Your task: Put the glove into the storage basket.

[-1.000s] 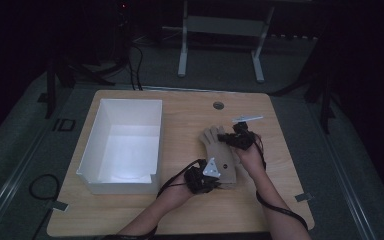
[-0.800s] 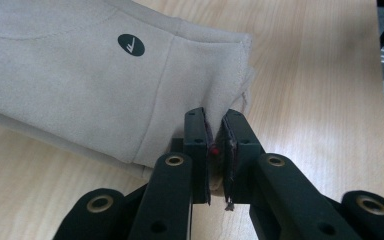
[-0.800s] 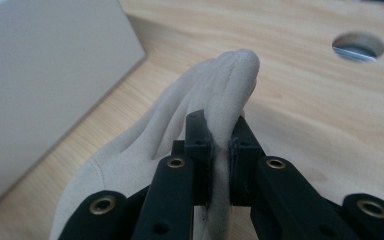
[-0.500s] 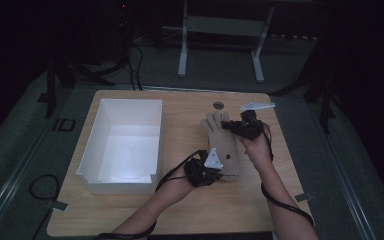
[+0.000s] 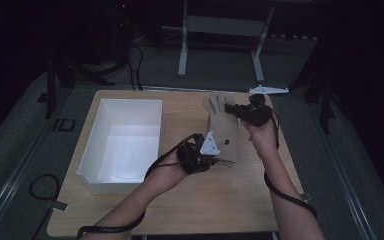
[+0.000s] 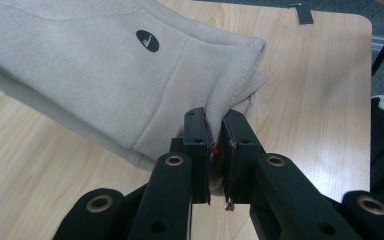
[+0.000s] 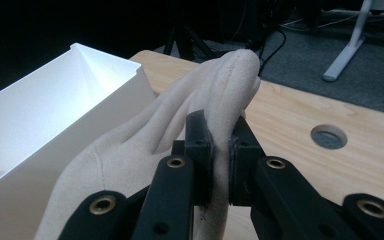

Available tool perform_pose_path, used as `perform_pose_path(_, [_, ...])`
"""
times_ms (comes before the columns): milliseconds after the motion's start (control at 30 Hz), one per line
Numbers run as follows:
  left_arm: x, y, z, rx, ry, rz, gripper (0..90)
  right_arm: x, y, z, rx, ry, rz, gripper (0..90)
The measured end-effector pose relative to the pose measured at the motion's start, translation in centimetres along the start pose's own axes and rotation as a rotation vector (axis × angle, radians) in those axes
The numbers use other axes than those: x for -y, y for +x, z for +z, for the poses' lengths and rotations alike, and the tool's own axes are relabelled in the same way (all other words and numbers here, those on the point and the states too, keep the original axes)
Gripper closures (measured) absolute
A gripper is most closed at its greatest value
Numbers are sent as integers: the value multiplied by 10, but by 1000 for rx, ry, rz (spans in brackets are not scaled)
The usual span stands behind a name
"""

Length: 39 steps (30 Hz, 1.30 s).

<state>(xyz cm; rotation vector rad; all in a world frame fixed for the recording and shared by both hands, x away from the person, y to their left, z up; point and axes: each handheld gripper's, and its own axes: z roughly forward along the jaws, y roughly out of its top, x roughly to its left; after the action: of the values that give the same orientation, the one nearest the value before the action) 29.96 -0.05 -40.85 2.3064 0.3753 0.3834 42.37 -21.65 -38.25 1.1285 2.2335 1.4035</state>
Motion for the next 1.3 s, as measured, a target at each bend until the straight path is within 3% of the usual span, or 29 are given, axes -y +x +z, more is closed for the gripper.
perform_pose_path(200, [2,8,-17,-35,13,4,832,-19,10,4,-19,-11,-7,831])
perform_pose_path(633, [35,20,-53,-95,24,-43,832,-46,53,35,-69,1,-63,831])
perform_pose_path(1000, [74,31,-98,-163,17,-103,831,-65,96,70,-117,21,-108,831])
perform_pose_path(1300, [102,34,-117,-189,43,-141,832,-72,131,100,-155,42,-145,831])
